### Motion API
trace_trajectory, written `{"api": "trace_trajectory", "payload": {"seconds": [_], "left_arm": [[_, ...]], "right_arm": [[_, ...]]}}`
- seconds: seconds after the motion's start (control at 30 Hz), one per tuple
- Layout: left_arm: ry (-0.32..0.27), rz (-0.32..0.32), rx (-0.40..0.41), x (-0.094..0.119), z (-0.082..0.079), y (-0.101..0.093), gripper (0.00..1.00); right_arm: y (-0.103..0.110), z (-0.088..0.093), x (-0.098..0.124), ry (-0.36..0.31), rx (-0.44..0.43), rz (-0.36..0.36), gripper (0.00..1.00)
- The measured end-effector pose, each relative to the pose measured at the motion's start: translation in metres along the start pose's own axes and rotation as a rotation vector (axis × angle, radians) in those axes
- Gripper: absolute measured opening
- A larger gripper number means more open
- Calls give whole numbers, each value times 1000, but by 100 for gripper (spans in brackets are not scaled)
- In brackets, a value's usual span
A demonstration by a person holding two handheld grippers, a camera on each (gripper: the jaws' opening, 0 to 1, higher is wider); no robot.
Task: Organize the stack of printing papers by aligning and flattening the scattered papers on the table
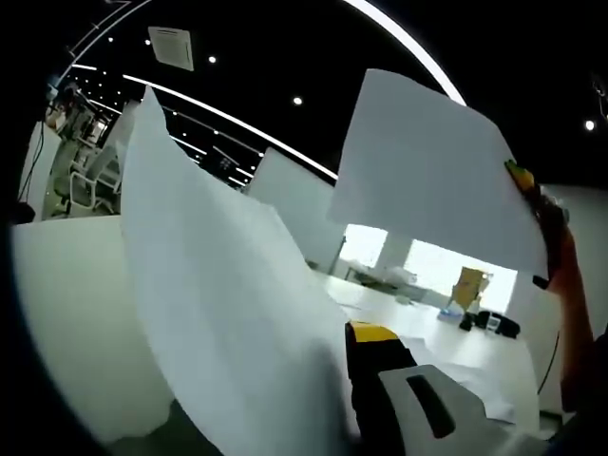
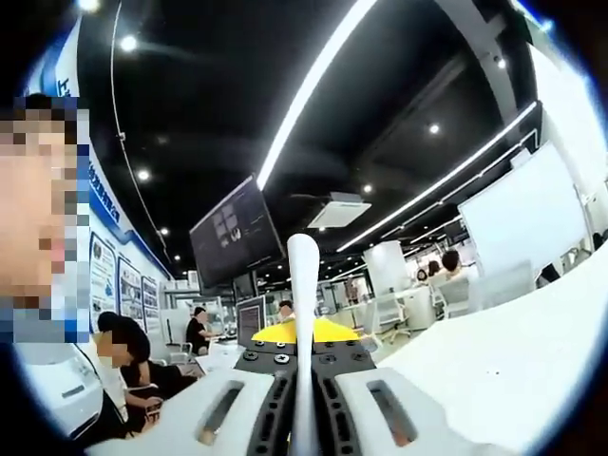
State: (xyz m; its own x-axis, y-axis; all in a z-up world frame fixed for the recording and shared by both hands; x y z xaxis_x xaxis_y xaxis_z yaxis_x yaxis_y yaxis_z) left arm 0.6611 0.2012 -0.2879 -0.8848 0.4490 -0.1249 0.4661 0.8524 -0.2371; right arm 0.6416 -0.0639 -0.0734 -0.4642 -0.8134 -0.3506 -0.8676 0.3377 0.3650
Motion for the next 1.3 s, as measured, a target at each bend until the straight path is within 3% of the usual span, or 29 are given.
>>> {"api": "trace_trajectory", "payload": {"seconds": [1.3], "left_arm": [[3,-1,-6,0,0,0,20]], "right_arm": [[8,5,-14,11,-13,-44,0]]}}
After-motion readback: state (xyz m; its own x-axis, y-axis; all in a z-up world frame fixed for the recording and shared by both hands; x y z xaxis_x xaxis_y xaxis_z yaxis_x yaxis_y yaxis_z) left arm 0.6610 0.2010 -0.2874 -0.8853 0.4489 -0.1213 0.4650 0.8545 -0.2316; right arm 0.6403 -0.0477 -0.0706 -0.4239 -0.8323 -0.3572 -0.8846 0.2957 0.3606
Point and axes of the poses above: the point that each gripper's makers call its tool centre point, and the gripper's own axes: x roughly backward along the fingers, y roughly to its left, z roughly out of its underside, the point moved 8 cm from there along x, roughly backward along the fingers, and after that the axes turned 10 degrees about -x, right-handed, at the moved point
